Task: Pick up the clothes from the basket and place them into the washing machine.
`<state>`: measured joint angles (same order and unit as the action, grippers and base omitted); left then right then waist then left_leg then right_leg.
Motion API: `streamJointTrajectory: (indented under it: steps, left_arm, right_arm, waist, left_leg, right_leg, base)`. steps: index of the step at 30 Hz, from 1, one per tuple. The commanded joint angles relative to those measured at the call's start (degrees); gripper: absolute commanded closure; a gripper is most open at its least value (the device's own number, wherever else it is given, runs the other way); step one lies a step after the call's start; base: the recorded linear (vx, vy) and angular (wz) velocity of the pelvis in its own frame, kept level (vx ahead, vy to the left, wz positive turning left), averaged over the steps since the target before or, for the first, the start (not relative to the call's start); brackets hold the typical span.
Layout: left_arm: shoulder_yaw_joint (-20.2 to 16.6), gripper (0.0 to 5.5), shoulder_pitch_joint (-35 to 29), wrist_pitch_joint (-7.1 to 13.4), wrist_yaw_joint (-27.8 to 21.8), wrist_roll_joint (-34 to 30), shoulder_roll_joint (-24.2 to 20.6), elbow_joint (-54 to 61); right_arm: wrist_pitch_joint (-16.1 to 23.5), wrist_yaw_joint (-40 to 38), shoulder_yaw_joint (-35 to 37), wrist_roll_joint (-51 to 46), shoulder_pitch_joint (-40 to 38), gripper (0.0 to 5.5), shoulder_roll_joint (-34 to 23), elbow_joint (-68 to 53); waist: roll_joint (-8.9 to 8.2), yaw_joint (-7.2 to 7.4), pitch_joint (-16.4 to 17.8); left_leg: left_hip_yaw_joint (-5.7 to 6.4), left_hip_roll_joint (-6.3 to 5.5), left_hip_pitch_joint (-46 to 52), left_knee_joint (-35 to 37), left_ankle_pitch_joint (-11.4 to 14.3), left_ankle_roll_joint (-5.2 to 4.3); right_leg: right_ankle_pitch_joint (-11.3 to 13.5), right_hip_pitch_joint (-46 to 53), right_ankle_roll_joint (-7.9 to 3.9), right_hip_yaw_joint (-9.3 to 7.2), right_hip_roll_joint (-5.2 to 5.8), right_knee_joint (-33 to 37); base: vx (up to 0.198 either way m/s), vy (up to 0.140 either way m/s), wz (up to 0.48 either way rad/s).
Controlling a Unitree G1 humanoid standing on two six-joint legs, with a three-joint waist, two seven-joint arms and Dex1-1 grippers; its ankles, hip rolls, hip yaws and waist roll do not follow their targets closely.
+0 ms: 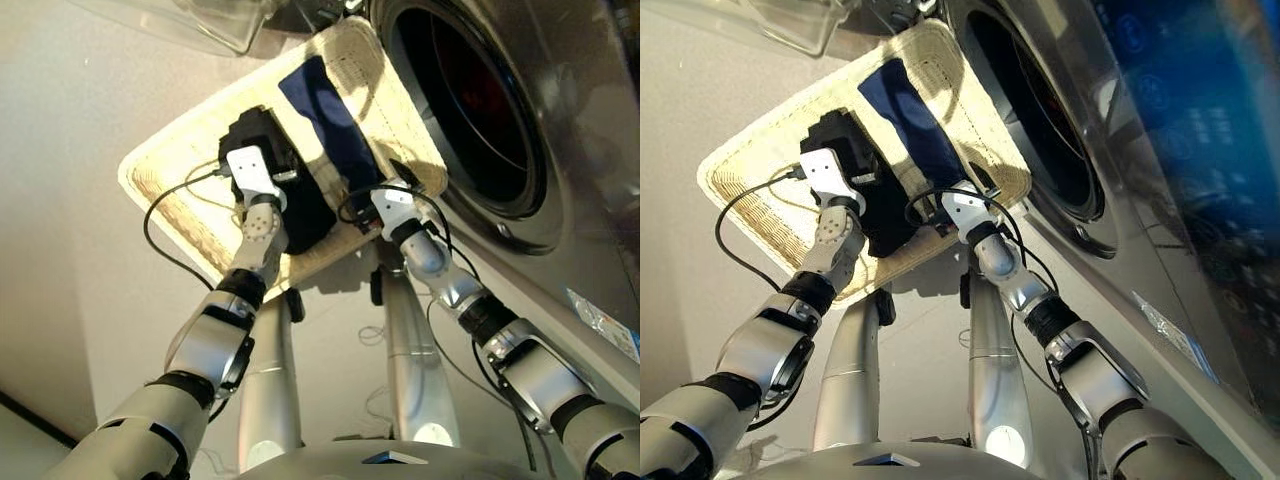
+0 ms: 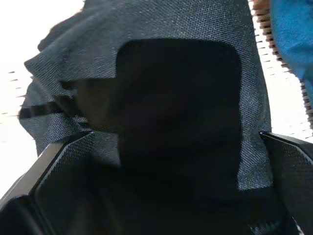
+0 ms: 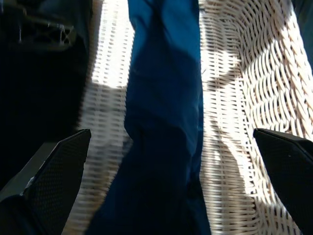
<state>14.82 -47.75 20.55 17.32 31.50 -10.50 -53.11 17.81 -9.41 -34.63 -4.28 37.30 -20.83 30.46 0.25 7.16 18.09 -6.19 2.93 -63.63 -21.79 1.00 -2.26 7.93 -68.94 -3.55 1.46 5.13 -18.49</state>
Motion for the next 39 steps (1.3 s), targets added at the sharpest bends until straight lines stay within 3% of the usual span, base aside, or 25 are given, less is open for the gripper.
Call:
streamJointTrajectory:
  steps: [1, 2, 3, 4, 15, 16, 20, 24, 25, 27, 31, 39]
  left_arm:
    - [-2.5, 1.96, -0.6, 1.1, 0.3, -0.8, -1.6, -0.6]
    - [-2.6, 3.24, -0.5, 1.2, 0.3, -0.6, -1.7, -0.6]
    - [-2.6, 5.35, -0.4, 1.2, 0.3, -0.6, -1.7, -0.6]
    - [-2.7, 5.50, -0.3, 1.5, 0.1, -0.5, -1.7, -0.3]
    - [-1.4, 5.50, 6.5, 4.4, -3.4, 1.3, 0.3, 7.0]
    - [-0.7, 5.50, 8.5, 5.1, -4.8, 2.1, 1.1, 9.2]
    - [0.7, 5.50, 11.9, 5.8, -6.3, 3.9, 3.3, 12.9]
    - [2.4, 5.50, 14.6, 6.0, -7.5, 5.5, 4.8, 16.5]
    - [2.9, 5.50, 15.2, 6.3, -7.7, 5.9, 5.2, 17.5]
    - [3.6, 5.50, 16.3, 6.2, -8.1, 6.2, 5.5, 19.3]
    - [5.4, 5.50, 17.3, 6.5, -8.4, 7.8, 6.4, 22.5]
    - [7.9, 5.50, 19.5, 6.8, -9.9, 12.3, 7.0, 29.9]
  right_arm:
    - [3.3, -0.3, -0.6, 2.5, 0.2, 0.00, 2.1, -5.6]
    - [3.3, -0.1, -0.6, 2.5, -0.1, 0.00, 2.2, -5.3]
    - [3.3, -0.1, -0.6, 2.5, -0.1, 0.00, 2.2, -5.3]
    - [3.3, 0.2, -0.7, 2.6, -0.4, 0.00, 2.2, -5.0]
    - [2.5, 2.2, -5.1, 9.7, -0.9, 0.00, 0.6, -1.6]
    - [2.1, 3.1, -7.0, 11.6, -0.9, 0.00, 0.2, -1.0]
    - [1.4, 4.7, -9.9, 13.5, -1.3, 0.00, 2.1, 1.8]
    - [0.9, 5.1, -11.2, 14.0, -2.2, 0.00, 4.6, 3.6]
    - [0.9, 5.1, -11.6, 14.0, -2.2, 0.00, 5.5, 4.1]
    - [0.6, 4.8, -11.9, 14.8, -2.1, 0.00, 6.3, 4.3]
    - [0.0, 3.4, -12.6, 15.4, -1.7, 0.00, 8.9, 6.4]
    - [-1.0, 0.3, -12.2, 15.5, 0.9, 0.00, 11.7, 8.6]
  waist:
    - [0.03, 1.60, 0.1]
    - [0.05, 1.60, -0.2]
    - [0.06, 1.61, -0.2]
    - [0.18, 1.59, -0.6]
    - [1.33, -0.21, -2.9]
    - [1.43, -0.97, -3.2]
    - [1.75, -2.53, -3.5]
    - [1.97, -3.61, -4.0]
    - [1.84, -3.70, -3.7]
    - [2.12, -4.08, -3.8]
    - [2.75, -4.89, -3.9]
    - [4.14, -6.09, -3.9]
  left_leg:
    - [3.46, -3.14, -1.8, -3.7, 4.8, 5.53]
    - [3.49, -3.14, -2.1, -3.9, 4.9, 5.58]
    - [3.50, -3.14, -2.2, -3.9, 4.9, 5.58]
    - [3.81, -3.32, -2.2, -3.8, 4.8, 5.49]
    - [4.04, -4.86, 6.6, 3.9, 2.1, 3.78]
    - [4.08, -5.37, 10.2, 6.9, 0.8, 3.11]
    - [4.69, -6.09, 18.1, 12.9, -1.9, 2.10]
    - [5.44, -6.33, 23.8, 17.2, -3.8, 1.78]
    - [5.18, -6.65, 24.3, 17.9, -5.9, 2.05]
    - [5.46, -6.60, 26.1, 19.6, -6.6, 2.00]
    - [6.02, -6.63, 28.5, 21.3, -7.4, 2.01]
    - [6.69, -7.16, 28.0, 20.6, -7.5, 2.34]
  right_leg:
    - [-3.5, -0.1, -0.73, -4.80, -4.54, -3.8]
    - [-3.6, -0.3, -0.65, -4.87, -4.55, -4.1]
    - [-3.6, -0.4, -0.65, -4.88, -4.54, -4.1]
    - [-3.7, -0.4, -0.57, -4.85, -4.43, -4.0]
    - [-1.7, 8.5, -0.62, -5.82, -2.67, 2.2]
    - [-1.0, 12.3, -0.82, -6.24, -2.21, 4.6]
    - [-0.1, 20.6, -1.21, -7.39, -2.11, 9.7]
    - [0.3, 26.5, -1.37, -8.59, -2.03, 13.0]
    - [1.8, 27.0, -0.90, -9.16, -1.67, 13.7]
    - [2.0, 28.6, -0.93, -9.54, -1.63, 14.7]
    - [1.9, 30.6, -0.91, -10.23, -1.57, 15.4]
    - [1.5, 30.3, -0.48, -10.00, -1.54, 14.7]
  base:
    - [0.000, 0.000, 0.000]
    - [0.000, 0.000, 0.000]
    - [0.000, 0.000, 0.000]
    - [0.000, 0.000, 0.000]
    - [0.000, 0.000, 0.000]
    - [0.016, -0.065, 0.044]
    - [0.025, -0.072, 0.076]
    - [0.011, -0.054, 0.135]
    - [-0.073, -0.039, 0.075]
    - [-0.038, -0.012, 0.030]
    - [0.000, 0.000, 0.000]
    - [0.000, 0.000, 0.000]
